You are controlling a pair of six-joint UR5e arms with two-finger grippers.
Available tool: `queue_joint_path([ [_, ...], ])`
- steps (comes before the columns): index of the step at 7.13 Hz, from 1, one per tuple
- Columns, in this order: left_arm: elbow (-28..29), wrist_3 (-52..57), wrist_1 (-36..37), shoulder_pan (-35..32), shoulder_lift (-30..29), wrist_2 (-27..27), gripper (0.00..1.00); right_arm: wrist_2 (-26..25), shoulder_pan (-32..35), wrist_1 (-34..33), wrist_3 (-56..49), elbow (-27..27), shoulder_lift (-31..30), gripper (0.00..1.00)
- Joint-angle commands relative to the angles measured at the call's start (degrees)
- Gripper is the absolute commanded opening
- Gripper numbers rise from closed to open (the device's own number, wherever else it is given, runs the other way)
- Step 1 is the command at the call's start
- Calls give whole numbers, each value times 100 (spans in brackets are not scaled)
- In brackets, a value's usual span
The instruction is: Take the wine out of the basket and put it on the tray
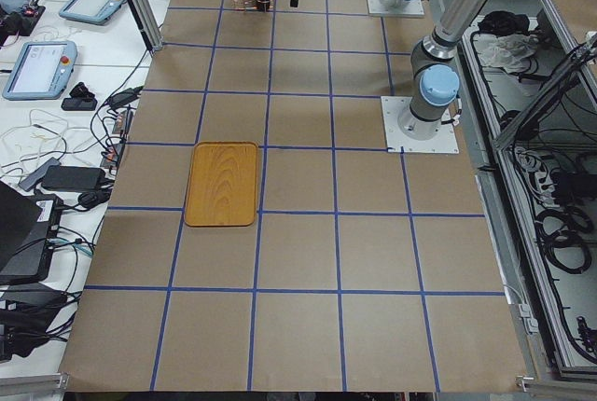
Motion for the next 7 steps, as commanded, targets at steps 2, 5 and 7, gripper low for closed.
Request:
queue_joint_path([
  [2, -18, -7, 43, 0, -13, -7, 100, -4, -555, -35, -1097, -7, -3, 100],
  [5, -26, -15, 78, -8, 22, -16, 100, -5, -1345, -70, -2819, 2, 85, 100],
  [7, -26, -7, 122, -8, 22, -34, 100, -283, -1409, -357, -3122, 10, 540, 98],
])
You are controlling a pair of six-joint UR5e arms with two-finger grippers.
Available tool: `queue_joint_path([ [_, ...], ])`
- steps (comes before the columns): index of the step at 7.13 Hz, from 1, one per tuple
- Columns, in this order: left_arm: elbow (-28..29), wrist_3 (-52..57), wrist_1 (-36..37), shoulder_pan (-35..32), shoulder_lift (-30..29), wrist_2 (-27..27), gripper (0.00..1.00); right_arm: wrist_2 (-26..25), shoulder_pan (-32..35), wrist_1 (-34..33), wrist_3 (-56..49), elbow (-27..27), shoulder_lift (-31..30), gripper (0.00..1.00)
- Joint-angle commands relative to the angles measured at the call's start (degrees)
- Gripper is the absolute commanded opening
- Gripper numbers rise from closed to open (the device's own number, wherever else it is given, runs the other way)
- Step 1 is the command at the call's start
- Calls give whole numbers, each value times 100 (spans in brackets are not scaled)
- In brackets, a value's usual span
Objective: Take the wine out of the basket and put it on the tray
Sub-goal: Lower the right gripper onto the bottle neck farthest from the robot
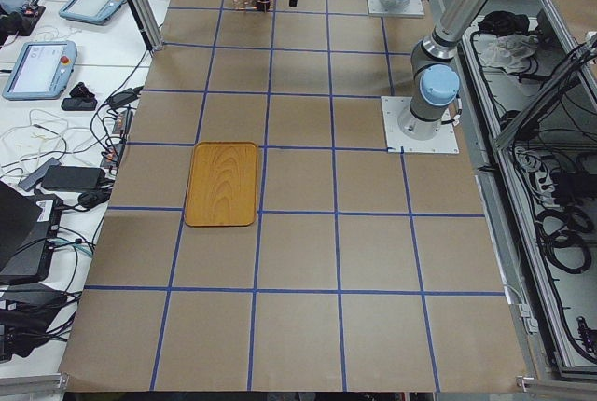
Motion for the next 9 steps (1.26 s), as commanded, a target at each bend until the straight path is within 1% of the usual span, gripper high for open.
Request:
queue_joint_path([
  [1, -9, 6, 200, -9, -29, -18, 100, -250, -60, -277, -387, 13, 439, 98],
  [2, -9, 6, 202, 0, -29, -18, 100, -250, -60, -521, -371, 13, 615, 98],
  [3, -9, 6, 202, -9, -38, -18, 100, -233, -60, -611, -292, 22, 826, 96],
  [4, -9, 6, 202, -9, -38, -18, 100, -233, -60, -707, -283, 22, 906, 91],
  [5, -9, 15, 220, -9, -56, -18, 100, -233, -60, -734, -274, 48, 994, 91],
  [7, -9, 6, 202, -18, -56, -27, 100, -171, -60, -761, 76, 48, 1108, 88],
  [8, -9, 6, 202, -18, -56, -27, 100, -180, -60, -796, 78, 57, 1205, 82],
  [9, -9, 6, 202, -18, -47, -36, 100, -171, -60, -831, 78, 57, 1266, 82],
])
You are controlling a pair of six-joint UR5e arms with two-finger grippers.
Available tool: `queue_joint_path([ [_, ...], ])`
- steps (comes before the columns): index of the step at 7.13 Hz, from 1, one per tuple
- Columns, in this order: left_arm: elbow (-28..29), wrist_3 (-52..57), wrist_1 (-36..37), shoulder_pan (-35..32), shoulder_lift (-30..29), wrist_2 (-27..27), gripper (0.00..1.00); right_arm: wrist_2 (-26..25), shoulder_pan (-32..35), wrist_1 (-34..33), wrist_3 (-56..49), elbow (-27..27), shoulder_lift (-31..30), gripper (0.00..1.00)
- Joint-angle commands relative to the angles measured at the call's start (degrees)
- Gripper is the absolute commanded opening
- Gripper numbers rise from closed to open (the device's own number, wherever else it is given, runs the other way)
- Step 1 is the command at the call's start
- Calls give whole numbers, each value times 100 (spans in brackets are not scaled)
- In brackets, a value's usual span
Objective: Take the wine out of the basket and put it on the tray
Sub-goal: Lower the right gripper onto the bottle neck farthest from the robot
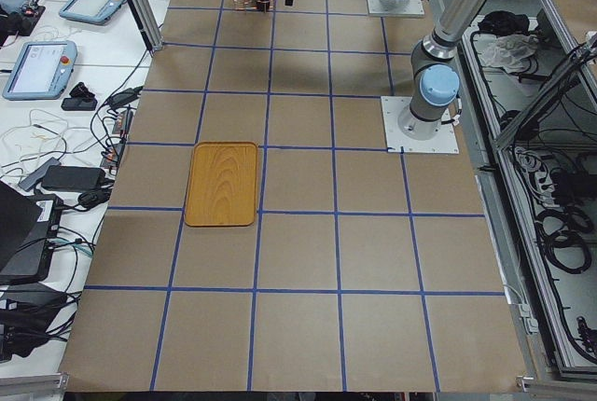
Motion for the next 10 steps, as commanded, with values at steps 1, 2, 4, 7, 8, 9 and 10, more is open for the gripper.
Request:
queue_joint_path([
  [1, 0, 0, -2, -1, 0, -8, 100, -2, 0, -53, 36, -6, 187, 79],
  [2, -9, 0, -2, -1, 26, -8, 100, 6, 0, -53, 36, -6, 196, 75],
  [4, -79, 0, -2, -9, 44, 10, 100, -11, 0, -44, 71, 3, 197, 56],
  [7, -79, 0, 16, -9, 44, 10, 100, -29, 0, -61, 71, -6, 197, 33],
  [8, -79, 0, -2, -9, 44, 10, 100, -20, 0, -53, 71, -6, 197, 25],
  [9, -79, 0, 16, -1, 44, 10, 100, -29, 0, -53, 71, -14, 197, 1],
  [10, -79, 0, -2, -9, 44, 10, 100, -64, 0, -53, 71, -49, 179, 0],
])
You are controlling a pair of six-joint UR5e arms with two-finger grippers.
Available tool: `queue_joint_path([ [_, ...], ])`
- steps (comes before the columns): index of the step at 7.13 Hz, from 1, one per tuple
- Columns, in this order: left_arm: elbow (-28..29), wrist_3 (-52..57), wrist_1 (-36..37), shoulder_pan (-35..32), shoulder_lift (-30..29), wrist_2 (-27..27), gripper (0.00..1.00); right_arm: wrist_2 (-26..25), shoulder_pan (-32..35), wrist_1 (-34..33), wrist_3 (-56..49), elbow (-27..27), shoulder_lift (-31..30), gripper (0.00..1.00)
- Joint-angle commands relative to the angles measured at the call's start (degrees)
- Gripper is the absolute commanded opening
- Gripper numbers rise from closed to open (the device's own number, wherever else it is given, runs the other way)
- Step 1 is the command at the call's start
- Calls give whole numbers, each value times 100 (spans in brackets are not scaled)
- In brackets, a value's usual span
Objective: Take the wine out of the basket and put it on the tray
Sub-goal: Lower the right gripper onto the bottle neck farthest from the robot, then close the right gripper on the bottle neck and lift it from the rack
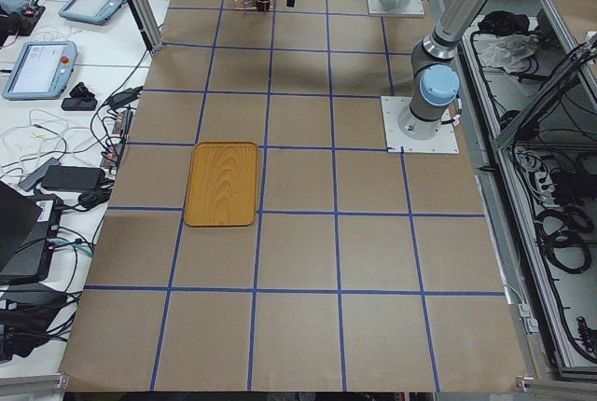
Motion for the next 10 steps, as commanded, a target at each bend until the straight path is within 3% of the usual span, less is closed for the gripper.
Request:
queue_joint_path([
  [1, 0, 0, -9, -3, 0, 0, 100, -81, 0, 18, 0, -65, -41, 0],
  [3, 0, 0, -9, -3, 9, 0, 100, -187, 44, 140, 0, -300, -85, 0],
  [7, -9, 0, 9, -3, 9, 0, 100, -187, 62, 1527, 9, -742, -751, 0],
  [10, -9, 0, 9, -3, 9, 0, 100, -196, 70, 2073, 132, -829, -1104, 0],
])
